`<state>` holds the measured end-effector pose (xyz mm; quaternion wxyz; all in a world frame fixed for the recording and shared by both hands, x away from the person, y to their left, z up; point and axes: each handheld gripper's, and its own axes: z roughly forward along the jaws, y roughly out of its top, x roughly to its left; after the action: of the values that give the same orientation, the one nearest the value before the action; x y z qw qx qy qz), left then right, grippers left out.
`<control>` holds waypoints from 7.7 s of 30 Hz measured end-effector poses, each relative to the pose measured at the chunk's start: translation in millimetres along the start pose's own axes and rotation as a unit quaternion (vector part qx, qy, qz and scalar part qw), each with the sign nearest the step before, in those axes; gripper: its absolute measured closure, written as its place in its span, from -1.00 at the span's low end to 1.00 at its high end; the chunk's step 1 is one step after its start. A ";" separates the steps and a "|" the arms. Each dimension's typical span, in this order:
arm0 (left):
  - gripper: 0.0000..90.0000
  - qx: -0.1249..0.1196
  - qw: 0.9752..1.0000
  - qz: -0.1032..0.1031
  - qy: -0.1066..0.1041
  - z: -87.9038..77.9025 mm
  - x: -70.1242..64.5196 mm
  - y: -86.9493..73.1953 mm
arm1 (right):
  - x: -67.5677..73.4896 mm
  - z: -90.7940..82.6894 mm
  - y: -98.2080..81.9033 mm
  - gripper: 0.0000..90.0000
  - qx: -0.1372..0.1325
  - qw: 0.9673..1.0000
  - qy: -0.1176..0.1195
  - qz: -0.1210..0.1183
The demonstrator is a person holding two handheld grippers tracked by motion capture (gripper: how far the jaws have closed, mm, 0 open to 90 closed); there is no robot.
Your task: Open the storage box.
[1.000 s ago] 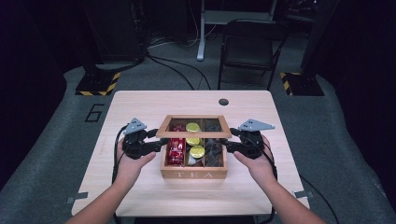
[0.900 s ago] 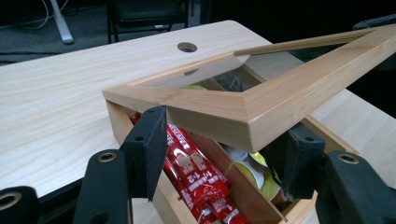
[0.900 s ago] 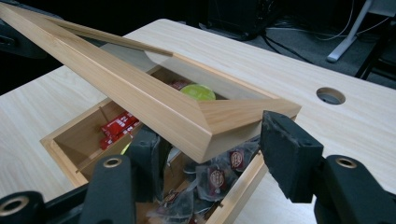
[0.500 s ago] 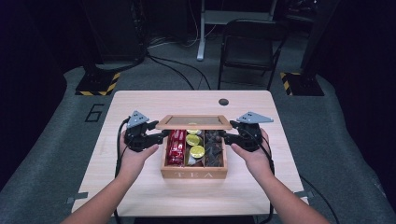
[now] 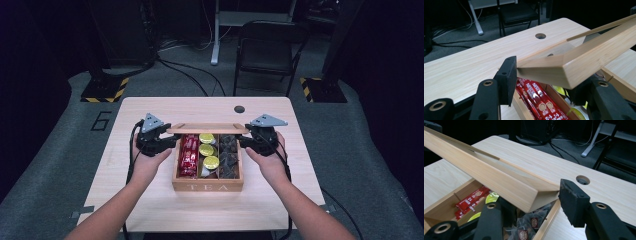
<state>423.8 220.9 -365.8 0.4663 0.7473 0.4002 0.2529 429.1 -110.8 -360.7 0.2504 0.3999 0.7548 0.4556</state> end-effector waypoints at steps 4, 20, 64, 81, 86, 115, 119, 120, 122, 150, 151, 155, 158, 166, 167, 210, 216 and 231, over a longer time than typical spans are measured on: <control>0.19 -0.002 1.000 0.005 0.003 2.0 3.4 0.0 | -1.7 2.9 0.8 0.18 -0.002 1.000 -0.007 -0.010; 0.30 -0.011 1.000 -0.005 -0.002 4.6 12.1 1.9 | -6.2 6.4 3.8 0.28 -0.017 0.999 -0.015 -0.024; 0.30 -0.017 1.000 -0.022 0.007 37.7 31.4 13.4 | -26.3 36.5 16.0 0.31 -0.015 0.999 -0.021 0.021; 0.38 -0.027 0.999 -0.036 0.014 48.5 38.0 15.3 | -32.3 57.8 17.8 0.19 -0.015 0.999 -0.030 0.040; 0.39 -0.027 0.999 -0.038 0.018 50.7 38.8 17.6 | -33.7 63.0 16.7 0.19 -0.013 0.998 -0.034 0.041; 0.40 -0.017 0.997 -0.068 0.034 64.5 46.1 32.5 | -44.2 98.9 0.3 0.16 0.011 0.998 -0.045 0.035; 0.40 -0.018 0.997 -0.068 0.037 66.5 47.8 33.5 | -47.0 101.0 -0.6 0.22 0.007 0.998 -0.042 0.040; 0.40 -0.019 0.997 -0.069 0.037 67.0 48.2 33.6 | -48.4 101.8 -1.2 0.25 0.008 0.998 -0.041 0.042; 0.40 -0.021 0.996 -0.073 0.039 68.3 48.1 33.7 | -51.2 103.8 -2.2 0.27 0.013 0.998 -0.037 0.045; 0.42 -0.016 0.997 -0.065 0.048 74.4 50.4 37.7 | -54.9 119.1 -7.6 0.34 0.043 0.997 -0.044 0.038; 0.42 -0.016 0.997 -0.065 0.048 74.4 50.4 37.7 | -54.9 119.1 -7.6 0.34 0.043 0.997 -0.044 0.038; 0.42 -0.015 0.997 -0.064 0.048 74.2 50.5 37.7 | -56.0 118.7 -9.5 0.40 0.046 0.997 -0.043 0.042; 0.42 -0.014 0.997 -0.063 0.048 74.1 50.4 37.8 | -57.6 118.6 -10.9 0.42 0.044 0.997 -0.041 0.043; 0.42 -0.015 0.997 -0.061 0.050 74.8 50.2 37.8 | -57.4 118.8 -10.9 0.42 0.044 0.997 -0.042 0.044; 0.42 -0.015 0.997 -0.060 0.050 74.8 50.3 37.7 | -57.5 118.8 -11.0 0.42 0.043 0.997 -0.042 0.045; 0.07 -0.002 0.997 -0.072 0.012 53.5 51.6 7.8 | -60.7 122.9 -4.1 0.43 0.063 0.996 -0.040 0.053; 0.07 0.003 0.998 -0.062 0.000 43.7 49.1 -3.3 | -61.6 124.5 -3.0 0.43 0.064 0.996 -0.041 0.051; 0.07 0.011 0.999 -0.046 -0.014 21.7 49.9 -19.9 | -66.5 130.3 1.7 0.44 0.076 0.995 -0.037 0.049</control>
<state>460.4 256.7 -392.9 0.4751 0.7366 0.4300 0.2163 563.4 -102.2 -418.2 0.2245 0.4705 0.7571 0.3938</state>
